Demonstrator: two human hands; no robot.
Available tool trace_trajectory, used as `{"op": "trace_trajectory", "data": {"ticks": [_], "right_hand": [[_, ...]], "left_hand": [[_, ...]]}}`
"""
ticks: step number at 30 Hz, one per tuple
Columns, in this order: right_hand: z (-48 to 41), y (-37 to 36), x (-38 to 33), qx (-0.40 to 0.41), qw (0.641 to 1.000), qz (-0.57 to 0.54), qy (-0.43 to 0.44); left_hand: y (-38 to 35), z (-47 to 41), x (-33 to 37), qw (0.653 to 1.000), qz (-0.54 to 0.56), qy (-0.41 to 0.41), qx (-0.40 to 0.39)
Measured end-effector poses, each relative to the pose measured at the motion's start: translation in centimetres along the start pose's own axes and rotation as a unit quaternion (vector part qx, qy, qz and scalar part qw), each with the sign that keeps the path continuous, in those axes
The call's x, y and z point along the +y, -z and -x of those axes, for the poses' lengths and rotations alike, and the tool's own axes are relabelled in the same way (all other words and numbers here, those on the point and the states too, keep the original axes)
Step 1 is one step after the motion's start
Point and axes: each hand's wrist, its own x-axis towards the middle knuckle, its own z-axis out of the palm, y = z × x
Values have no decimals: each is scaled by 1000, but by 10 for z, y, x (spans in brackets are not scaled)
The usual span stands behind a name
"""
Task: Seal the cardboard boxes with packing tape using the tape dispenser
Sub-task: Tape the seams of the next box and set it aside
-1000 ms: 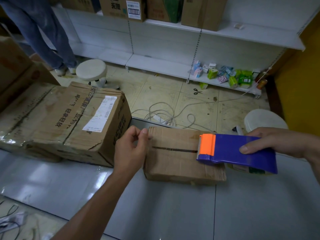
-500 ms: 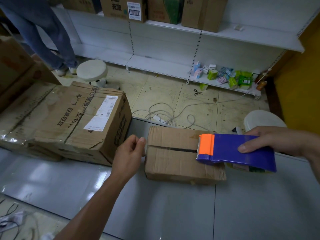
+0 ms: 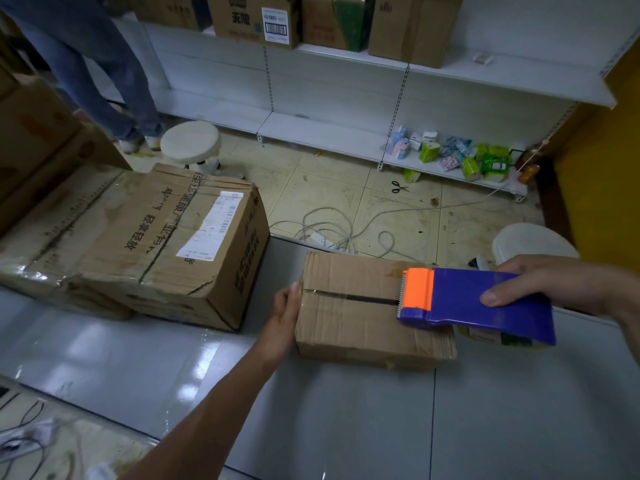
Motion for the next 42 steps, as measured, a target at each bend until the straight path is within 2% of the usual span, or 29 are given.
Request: {"op": "trace_trajectory", "data": {"ticks": [3, 5, 7, 8, 9, 11, 12, 13, 15, 20, 30, 36, 42], "right_hand": [[0, -1, 1, 3, 1000, -4, 4], [2, -2, 1, 7, 1000, -5, 7], [4, -4, 0, 12, 1000, -3, 5], [4, -4, 0, 16, 1000, -2, 4], [4, -5, 1, 19, 1000, -4, 3], [4, -6, 3, 25, 1000, -13, 4], [5, -6, 3, 32, 999, -20, 5], [6, -7, 4, 42, 999, -27, 5], [8, -8, 5, 53, 998, -40, 9], [4, -7, 13, 41, 998, -40, 21], [0, -14, 33, -7, 994, -82, 66], [-3, -29, 55, -20, 987, -129, 97], [-6, -42, 74, -25, 982, -142, 118]], "left_hand": [[6, -2, 0, 999, -34, -1, -40], [8, -1, 7, 998, -51, -21, 25], [8, 6, 29, 987, -68, -116, 93], [5, 8, 44, 971, -126, -189, 73], [1, 9, 57, 940, -231, -252, 14], [-9, 6, 75, 823, -462, -313, -107], [-13, 1, 79, 764, -542, -319, -145], [-16, -4, 80, 724, -589, -318, -166], [-20, -13, 78, 686, -631, -316, -180], [-20, -14, 76, 693, -615, -351, -135], [-11, -20, 70, 695, -588, -392, -133], [-4, -19, 73, 673, -600, -402, -159], [-2, -18, 75, 665, -606, -396, -183]]}}
